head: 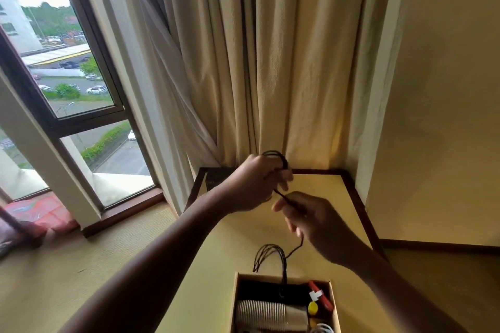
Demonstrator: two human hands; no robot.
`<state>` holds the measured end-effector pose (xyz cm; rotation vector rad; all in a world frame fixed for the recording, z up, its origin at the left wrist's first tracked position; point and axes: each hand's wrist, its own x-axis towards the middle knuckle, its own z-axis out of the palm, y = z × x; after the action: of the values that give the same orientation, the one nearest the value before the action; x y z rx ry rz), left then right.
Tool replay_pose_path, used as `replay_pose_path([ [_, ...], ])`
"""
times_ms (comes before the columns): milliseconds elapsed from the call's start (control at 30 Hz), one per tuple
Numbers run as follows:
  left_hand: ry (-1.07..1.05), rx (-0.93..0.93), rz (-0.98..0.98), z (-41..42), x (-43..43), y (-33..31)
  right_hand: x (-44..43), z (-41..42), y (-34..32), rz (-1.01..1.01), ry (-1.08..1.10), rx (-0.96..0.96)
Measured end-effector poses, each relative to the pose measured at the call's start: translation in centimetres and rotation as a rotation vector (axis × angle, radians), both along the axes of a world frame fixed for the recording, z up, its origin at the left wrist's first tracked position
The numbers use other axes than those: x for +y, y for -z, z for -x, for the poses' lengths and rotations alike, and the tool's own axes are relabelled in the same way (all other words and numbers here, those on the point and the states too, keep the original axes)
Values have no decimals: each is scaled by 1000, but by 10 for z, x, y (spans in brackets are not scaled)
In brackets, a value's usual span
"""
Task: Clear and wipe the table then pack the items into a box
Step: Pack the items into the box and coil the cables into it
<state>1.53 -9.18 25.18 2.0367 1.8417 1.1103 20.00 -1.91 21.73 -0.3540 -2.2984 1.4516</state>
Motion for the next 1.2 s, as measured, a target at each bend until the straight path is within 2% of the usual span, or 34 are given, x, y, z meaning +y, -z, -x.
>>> replay_pose_path([
  [67, 65, -119, 168, 0, -6, 7, 11, -8, -12, -9, 7, 47],
  [167, 266, -526, 333, -3, -18, 7, 24, -18, -24, -62, -19, 97],
  [333, 603, -942, 473, -16, -27, 9, 29, -11, -26, 47, 138, 253],
  [433, 676, -1261, 306, -33, -26, 5, 19, 1, -13, 110, 232, 310],
  [533, 662, -1488, 55, -45, -21, -5, 5, 14, 10, 171, 233, 234],
  [600, 540, -1414, -86, -46, -16, -12, -2, 16, 23, 176, 165, 147],
  [633, 423, -1278, -157, -45, -14, -14, -5, 15, 27, 175, 126, 102],
  [700, 118, -826, -290, -38, -10, -15, -8, 10, 32, 170, 37, 23],
  [767, -86, -333, -314, -28, -6, -13, -11, 3, 35, 151, -24, -29],
  [833, -104, 16, -231, -18, -7, -9, -10, -4, 30, 118, -11, -16],
  [867, -71, 111, -151, -12, -8, -6, -8, -7, 24, 115, 16, 23],
  [900, -35, 122, -55, -9, -10, -4, -4, -11, 18, 112, 49, 71],
  [933, 0, 39, 50, -7, -12, -1, 0, -14, 11, 101, 80, 111],
  [1033, 193, -506, 304, -11, -22, 6, 11, -19, -8, 42, 179, 193],
  [1133, 431, -787, 394, -21, -30, 15, 14, -18, -17, 8, 225, 276],
  [1200, 574, -1042, 392, -31, -34, 17, 13, -14, -17, 44, 239, 295],
])
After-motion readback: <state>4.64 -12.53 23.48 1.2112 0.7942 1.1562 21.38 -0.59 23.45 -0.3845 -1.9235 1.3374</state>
